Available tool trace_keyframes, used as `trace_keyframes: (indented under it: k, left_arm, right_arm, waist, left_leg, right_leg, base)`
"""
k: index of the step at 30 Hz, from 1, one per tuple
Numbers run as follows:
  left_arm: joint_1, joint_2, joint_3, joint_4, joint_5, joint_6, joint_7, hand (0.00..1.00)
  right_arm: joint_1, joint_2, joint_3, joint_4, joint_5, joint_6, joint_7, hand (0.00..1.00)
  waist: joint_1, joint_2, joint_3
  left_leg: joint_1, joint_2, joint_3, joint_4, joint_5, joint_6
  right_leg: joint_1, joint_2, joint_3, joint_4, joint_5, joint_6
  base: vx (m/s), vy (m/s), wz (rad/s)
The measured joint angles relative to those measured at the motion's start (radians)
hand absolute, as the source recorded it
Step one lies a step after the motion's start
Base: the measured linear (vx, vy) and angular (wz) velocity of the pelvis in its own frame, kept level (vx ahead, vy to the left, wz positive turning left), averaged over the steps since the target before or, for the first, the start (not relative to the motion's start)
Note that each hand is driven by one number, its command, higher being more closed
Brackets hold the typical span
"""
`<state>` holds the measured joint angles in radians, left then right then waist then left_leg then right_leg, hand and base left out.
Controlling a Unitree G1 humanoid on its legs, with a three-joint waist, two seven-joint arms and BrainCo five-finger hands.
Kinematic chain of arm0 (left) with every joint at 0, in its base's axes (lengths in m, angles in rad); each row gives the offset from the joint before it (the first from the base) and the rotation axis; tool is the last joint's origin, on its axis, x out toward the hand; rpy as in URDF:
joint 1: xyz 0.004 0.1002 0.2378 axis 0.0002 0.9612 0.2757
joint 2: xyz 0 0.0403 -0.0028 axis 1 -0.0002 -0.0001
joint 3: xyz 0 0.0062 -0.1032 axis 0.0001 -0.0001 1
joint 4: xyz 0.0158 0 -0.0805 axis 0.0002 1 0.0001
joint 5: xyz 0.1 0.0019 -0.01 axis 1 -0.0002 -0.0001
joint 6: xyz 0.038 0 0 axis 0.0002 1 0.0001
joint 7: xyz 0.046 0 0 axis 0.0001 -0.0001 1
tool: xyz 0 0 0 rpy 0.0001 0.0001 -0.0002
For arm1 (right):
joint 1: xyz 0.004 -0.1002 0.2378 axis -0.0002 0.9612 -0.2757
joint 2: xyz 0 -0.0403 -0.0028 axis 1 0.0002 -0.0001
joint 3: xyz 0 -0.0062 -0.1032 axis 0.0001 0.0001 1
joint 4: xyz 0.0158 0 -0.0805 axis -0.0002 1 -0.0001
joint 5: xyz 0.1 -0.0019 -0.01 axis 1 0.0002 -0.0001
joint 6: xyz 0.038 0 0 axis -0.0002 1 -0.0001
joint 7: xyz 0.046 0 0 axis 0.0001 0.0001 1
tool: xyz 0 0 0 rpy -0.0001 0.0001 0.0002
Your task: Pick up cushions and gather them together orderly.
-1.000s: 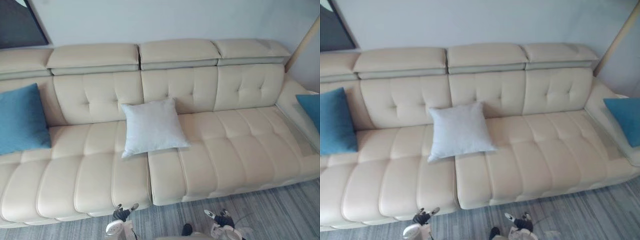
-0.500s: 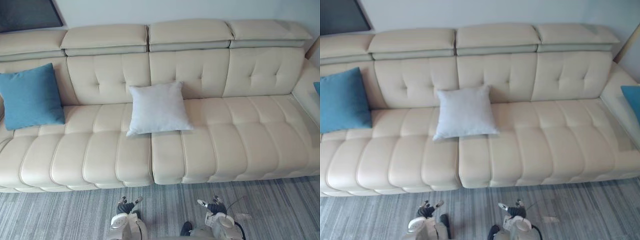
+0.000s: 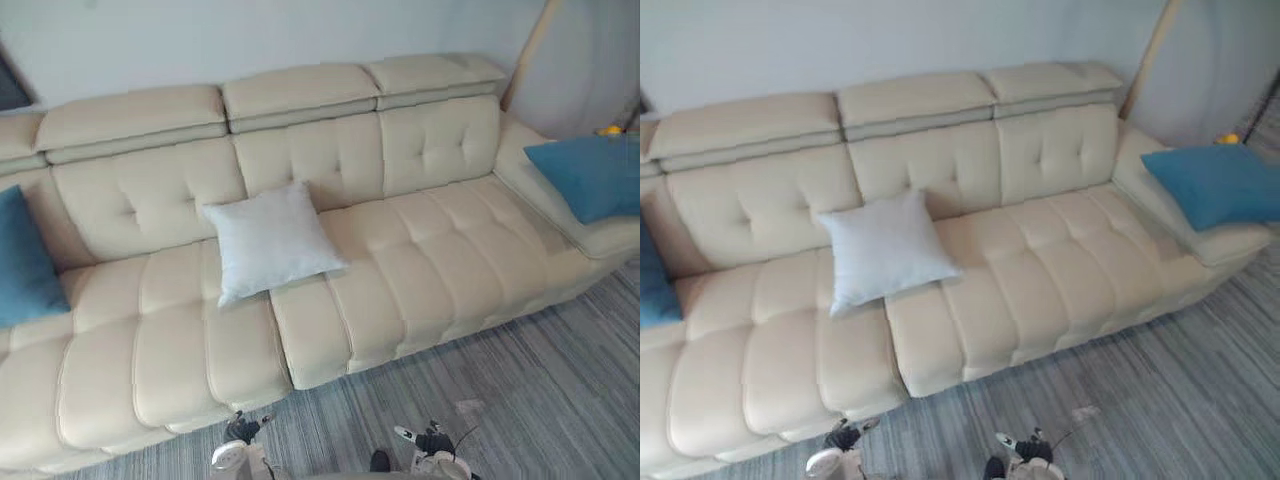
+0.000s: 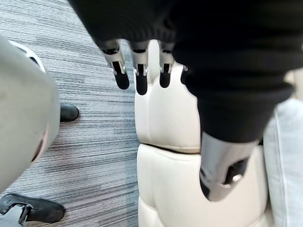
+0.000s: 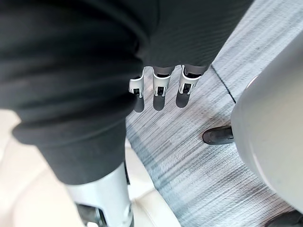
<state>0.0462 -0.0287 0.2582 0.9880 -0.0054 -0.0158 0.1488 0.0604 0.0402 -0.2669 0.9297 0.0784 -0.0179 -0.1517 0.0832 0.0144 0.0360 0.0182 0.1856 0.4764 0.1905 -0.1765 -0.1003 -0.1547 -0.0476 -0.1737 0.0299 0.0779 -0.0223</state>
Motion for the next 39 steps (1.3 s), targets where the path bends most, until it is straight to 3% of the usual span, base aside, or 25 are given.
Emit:
trace_keyframes:
  k: [1,2,3,6,8,10,12,14,18,19,20,21,22,23,24,25,26,28,30,32,34,35,36,37,39]
  left_arm:
    - [0.009,-0.001,-0.002,0.001,0.005,0.003,0.0,0.0]
    - [0.005,-0.006,-0.013,0.001,0.005,0.006,0.0,0.0]
    - [0.005,-0.003,-0.019,0.001,0.005,0.006,-0.001,0.0]
    - [0.012,-0.005,-0.028,0.006,0.004,0.006,-0.002,0.0]
    - [0.002,-0.008,-0.04,0.003,0.004,0.006,-0.005,0.0]
    - [-0.004,-0.005,-0.038,-0.018,0.003,0.001,-0.011,0.0]
    - [-0.003,0.002,-0.039,-0.025,0.002,0.001,-0.018,0.0]
    - [0.003,0.002,-0.041,-0.05,-0.001,0.0,-0.018,0.0]
    - [0.025,0.001,-0.037,-0.074,-0.017,-0.001,-0.017,0.0]
    - [0.029,-0.001,-0.026,-0.074,-0.025,-0.002,-0.017,0.0]
    - [0.043,-0.004,-0.002,-0.073,-0.033,-0.003,-0.018,0.0]
    - [0.049,0.002,0.0,-0.074,-0.035,-0.002,-0.017,0.0]
    - [0.05,0.006,-0.002,-0.073,-0.035,0.0,-0.017,0.0]
    - [0.05,0.022,-0.006,-0.073,-0.035,0.0,-0.017,0.0]
    - [0.05,0.028,-0.014,-0.07,-0.035,0.003,-0.017,0.0]
    - [0.049,0.037,-0.042,-0.062,-0.036,0.008,-0.017,0.0]
    - [0.049,0.046,-0.065,-0.056,-0.036,0.008,-0.017,0.0]
    - [0.045,0.057,-0.097,-0.04,-0.037,0.009,-0.015,0.0]
    - [0.041,0.062,-0.106,-0.034,-0.039,0.008,-0.005,0.0]
    - [0.019,0.07,-0.142,-0.028,-0.038,0.009,0.004,0.0]
    - [-0.001,0.082,-0.171,-0.021,-0.037,0.008,0.003,0.0]
    - [0.003,0.091,-0.171,-0.017,-0.037,0.007,0.003,0.0]
    - [0.012,0.099,-0.169,-0.012,-0.037,0.007,0.003,0.0]
    - [0.015,0.085,-0.159,-0.004,-0.037,0.009,0.006,0.0]
    - [0.022,0.07,-0.158,-0.015,-0.039,0.007,0.004,0.0]
  right_arm:
    - [-0.014,-0.004,-0.019,0.011,0.0,0.001,0.001,0.0]
    - [-0.021,-0.013,-0.051,0.029,-0.001,0.0,0.0,0.0]
    - [-0.019,-0.018,-0.068,0.046,-0.001,0.001,-0.002,0.0]
    - [-0.015,-0.048,-0.085,0.052,0.0,0.001,-0.002,0.0]
    - [-0.006,-0.06,-0.093,0.051,0.004,0.0,-0.003,0.0]
    - [0.013,-0.063,-0.094,0.042,0.017,0.0,-0.006,0.0]
    - [0.018,-0.067,-0.094,0.039,0.042,0.001,-0.012,0.0]
    - [0.014,-0.059,-0.097,0.037,0.049,0.001,-0.013,0.0]
    - [-0.001,-0.05,-0.109,0.028,0.05,0.004,-0.013,0.0]
    - [-0.003,-0.049,-0.117,0.029,0.05,0.003,-0.013,0.0]
    - [-0.011,-0.042,-0.121,0.031,0.049,0.003,-0.013,0.0]
    - [-0.01,-0.025,-0.116,0.028,0.046,0.004,-0.013,0.0]
    - [-0.005,-0.02,-0.113,0.027,0.044,0.004,-0.012,0.0]
    - [0.005,-0.004,-0.11,0.027,0.038,0.003,-0.01,0.0]
    - [0.006,-0.001,-0.108,0.027,0.038,0.003,-0.009,0.0]
    - [0.008,-0.002,-0.111,0.033,0.038,0.003,-0.007,0.0]
    - [0.007,-0.003,-0.113,0.04,0.04,0.005,-0.004,0.0]
    - [-0.014,-0.018,-0.112,0.051,0.029,0.004,-0.004,0.0]
    - [-0.044,-0.023,-0.108,0.077,0.002,0.002,-0.004,0.0]
    - [-0.071,-0.039,-0.1,0.083,0.001,0.003,-0.002,0.0]
    - [-0.091,-0.074,-0.1,0.088,-0.001,0.009,-0.004,0.0]
    - [-0.086,-0.079,-0.1,0.094,-0.001,0.01,-0.005,0.0]
    - [-0.08,-0.084,-0.099,0.113,-0.001,0.013,-0.005,0.0]
    - [-0.074,-0.105,-0.097,0.131,-0.001,0.021,-0.005,0.0]
    - [-0.077,-0.12,-0.083,0.129,-0.001,0.021,-0.006,0.0]
  waist:
    - [-0.002,0.006,0.002]
    - [-0.012,0.014,0.008]
    - [-0.013,0.015,0.009]
    - [-0.018,0.034,0.015]
    - [-0.028,0.038,0.029]
    - [-0.016,0.041,0.065]
    - [-0.017,0.042,0.068]
    - [-0.007,0.037,0.07]
    - [0.032,0.04,0.069]
    - [0.034,0.048,0.064]
    - [0.037,0.059,0.054]
    - [0.048,0.03,0.03]
    - [0.049,0.024,0.023]
    - [0.065,-0.03,0.01]
    - [0.061,-0.029,0.012]
    - [0.053,-0.027,0.014]
    - [0.045,-0.024,0.015]
    - [0.029,-0.016,0.02]
    - [0.026,-0.004,0.025]
    - [0.018,0.016,0.046]
    - [0.013,0.033,0.089]
    - [0.007,0.023,0.092]
    - [-0.005,-0.003,0.095]
    - [-0.014,0.027,0.089]
    - [-0.016,0.042,0.097]
  left_leg:
    - [0.006,0.007,0.042,-0.003,0.0,0.0]
    - [0.027,0.012,0.07,-0.007,0.0,-0.001]
    - [0.048,0.011,0.078,-0.006,0.0,-0.001]
    - [0.087,0.03,0.069,0.06,0.002,-0.002]
    - [0.007,0.093,-0.004,0.334,0.01,0.011]
    - [-0.129,0.149,-0.165,0.678,0.11,0.111]
    - [-0.213,0.104,-0.245,0.749,0.01,0.078]
    - [-0.289,0.041,-0.283,0.667,-0.035,0.054]
    - [-0.344,-0.078,-0.414,0.278,-0.015,0.032]
    - [-0.344,-0.077,-0.449,0.227,-0.011,0.04]
    - [-0.336,-0.068,-0.468,0.21,0.024,0.041]
    - [-0.317,-0.07,-0.419,0.212,0.009,0.038]
    - [-0.311,-0.072,-0.401,0.207,0.004,0.04]
    - [-0.236,-0.088,-0.29,0.16,-0.023,0.045]
    - [-0.213,-0.093,-0.271,0.155,-0.029,0.055]
    - [-0.164,-0.101,-0.248,0.139,-0.041,0.067]
    - [-0.121,-0.107,-0.232,0.116,-0.048,0.072]
    - [-0.024,-0.117,-0.209,0.035,-0.047,0.072]
    - [0.038,-0.11,-0.185,-0.022,-0.045,0.068]
    - [0.057,-0.091,-0.184,-0.052,-0.045,0.067]
    - [0.092,-0.073,-0.186,-0.054,-0.043,0.061]
    - [0.105,-0.081,-0.193,-0.042,-0.049,0.052]
    - [0.123,-0.091,-0.221,0.001,-0.071,0.016]
    - [0.08,-0.043,-0.261,0.139,-0.079,-0.005]
    - [-0.065,0.02,-0.311,0.439,-0.021,0.001]
  right_leg:
    - [-0.013,-0.014,-0.14,0.025,-0.048,-0.05]
    - [-0.016,-0.054,-0.303,0.079,-0.075,-0.049]
    - [-0.004,-0.056,-0.352,0.101,-0.082,-0.035]
    - [0.018,-0.022,-0.271,0.11,-0.107,-0.023]
    - [0.042,-0.005,-0.227,0.118,-0.134,-0.03]
    - [0.095,0.016,-0.164,0.135,-0.188,-0.055]
    - [0.106,0.015,-0.122,0.153,-0.221,-0.052]
    - [0.112,0.017,-0.057,0.146,-0.224,-0.05]
    - [0.106,0.048,0.105,0.136,-0.234,-0.035]
    - [0.103,0.066,0.138,0.136,-0.238,-0.029]
    - [0.101,0.087,0.186,0.144,-0.248,-0.013]
    - [0.099,0.076,0.238,0.15,-0.262,0.01]
    - [0.101,0.071,0.245,0.159,-0.264,0.018]
    - [0.026,0.012,0.237,0.352,-0.305,0.105]
    - [0.0,-0.002,0.213,0.42,-0.308,0.143]
    - [-0.053,-0.036,0.151,0.548,-0.299,0.229]
    - [-0.075,-0.071,0.098,0.631,-0.285,0.267]
    - [-0.094,-0.173,-0.112,0.709,-0.311,0.143]
    - [-0.114,-0.198,-0.233,0.631,-0.335,0.098]
    - [-0.161,-0.175,-0.253,0.499,-0.307,0.074]
    - [-0.2,-0.143,-0.214,0.364,-0.185,0.066]
    - [-0.203,-0.143,-0.176,0.331,-0.136,0.049]
    - [-0.195,-0.146,-0.141,0.329,-0.103,0.001]
    - [-0.18,-0.119,-0.151,0.368,-0.145,-0.007]
    - [-0.132,-0.075,-0.164,0.326,-0.185,-0.017]
  base:
    - [0.12,-0.069,-1.31]
    - [0.16,-0.083,-1.07]
    - [0.21,-0.086,-1.25]
    - [0.15,-0.087,-0.88]
    - [0.15,-0.104,-0.63]
    - [0.11,-0.026,-0.67]
    - [0.14,0.025,-0.79]
    - [0.2,0.036,-0.93]
    - [0.21,0.13,-1.19]
    - [0.26,0.221,-1.56]
    - [0.34,0.265,-1.6]
    - [0.36,0.269,-1.32]
    - [0.47,0.277,-1.72]
    - [0.38,0.209,-1.3]
    - [0.42,0.243,-1.43]
    - [0.25,0.159,-0.5]
    - [0.38,0.181,-0.3]
    - [0.33,0.107,-0.17]
    - [0.3,0.008,-0.29]
    - [0.37,-0.101,-0.04]
    - [0.34,-0.174,0.03]
    - [0.51,-0.313,0.22]
    - [0.54,-0.364,0.2]
    - [0.46,-0.345,0.12]
    - [0.41,-0.306,-0.14]
